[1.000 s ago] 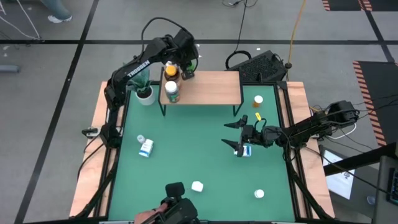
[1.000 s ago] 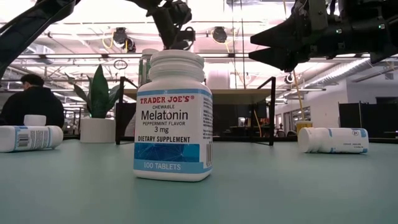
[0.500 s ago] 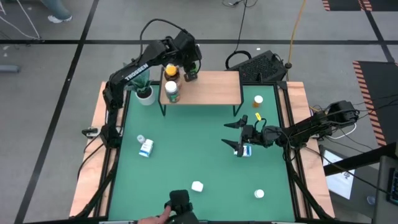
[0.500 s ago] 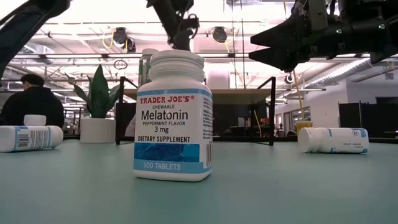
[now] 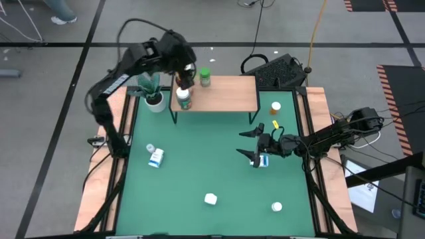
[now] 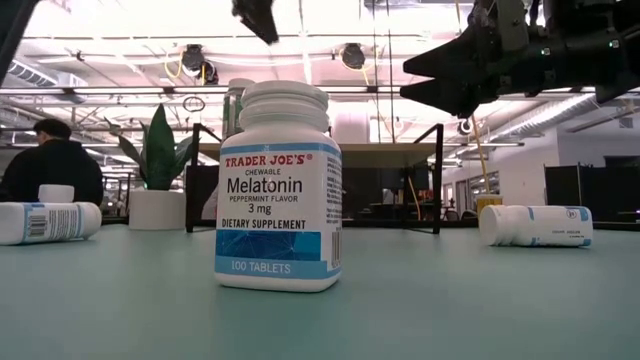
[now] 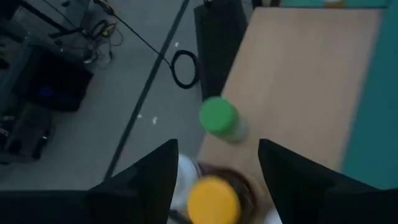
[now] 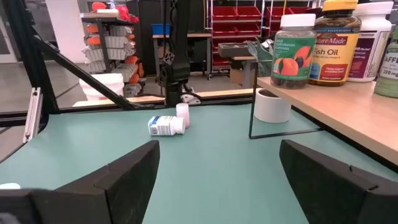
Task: Pick and place medicine bottles onto shelf by color
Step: Put the top right white blue pill bottle on the shelf aligned with the green pill bottle
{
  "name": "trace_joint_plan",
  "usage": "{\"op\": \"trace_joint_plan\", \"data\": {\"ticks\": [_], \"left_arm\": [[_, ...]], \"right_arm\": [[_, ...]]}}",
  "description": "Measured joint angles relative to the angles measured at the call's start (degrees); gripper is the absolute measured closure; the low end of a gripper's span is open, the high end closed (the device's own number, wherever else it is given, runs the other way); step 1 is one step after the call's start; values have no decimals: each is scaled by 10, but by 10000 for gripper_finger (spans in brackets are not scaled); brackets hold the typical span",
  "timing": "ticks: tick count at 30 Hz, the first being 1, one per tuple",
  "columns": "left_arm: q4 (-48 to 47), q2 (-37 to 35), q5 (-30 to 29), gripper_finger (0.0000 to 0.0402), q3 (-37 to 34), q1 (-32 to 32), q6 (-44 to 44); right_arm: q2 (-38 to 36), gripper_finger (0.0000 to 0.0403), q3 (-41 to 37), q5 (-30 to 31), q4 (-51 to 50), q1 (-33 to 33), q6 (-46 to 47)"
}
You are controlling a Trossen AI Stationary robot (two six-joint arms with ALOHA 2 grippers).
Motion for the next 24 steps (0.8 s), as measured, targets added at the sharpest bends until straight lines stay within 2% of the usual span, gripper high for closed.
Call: {"op": "trace_joint_plan", "data": {"ticks": [4, 6, 13, 16, 20, 22, 24], "left_arm": [[-74, -44, 6, 190, -6, -26, -107], [-96, -73, 5, 200, -41, -46, -160], [-70, -221, -49, 234, -293, -193, -301], [-23, -283, -67, 245, -411, -269, -388], [73, -348, -95, 249, -564, -359, -457], [153, -369, -123, 248, -645, -394, -477], [279, -380, -146, 248, -733, -419, -485]], "right_arm": [[0, 78, 0, -56, -2, 0, -14], [0, 78, 0, -76, 3, 1, -12], [0, 78, 0, -83, 3, 17, -6], [0, 78, 0, -82, 3, 19, -6], [0, 78, 0, -79, 3, 17, -13], [0, 78, 0, -63, 2, 17, -19], [0, 78, 0, -51, 2, 17, -22]]}}
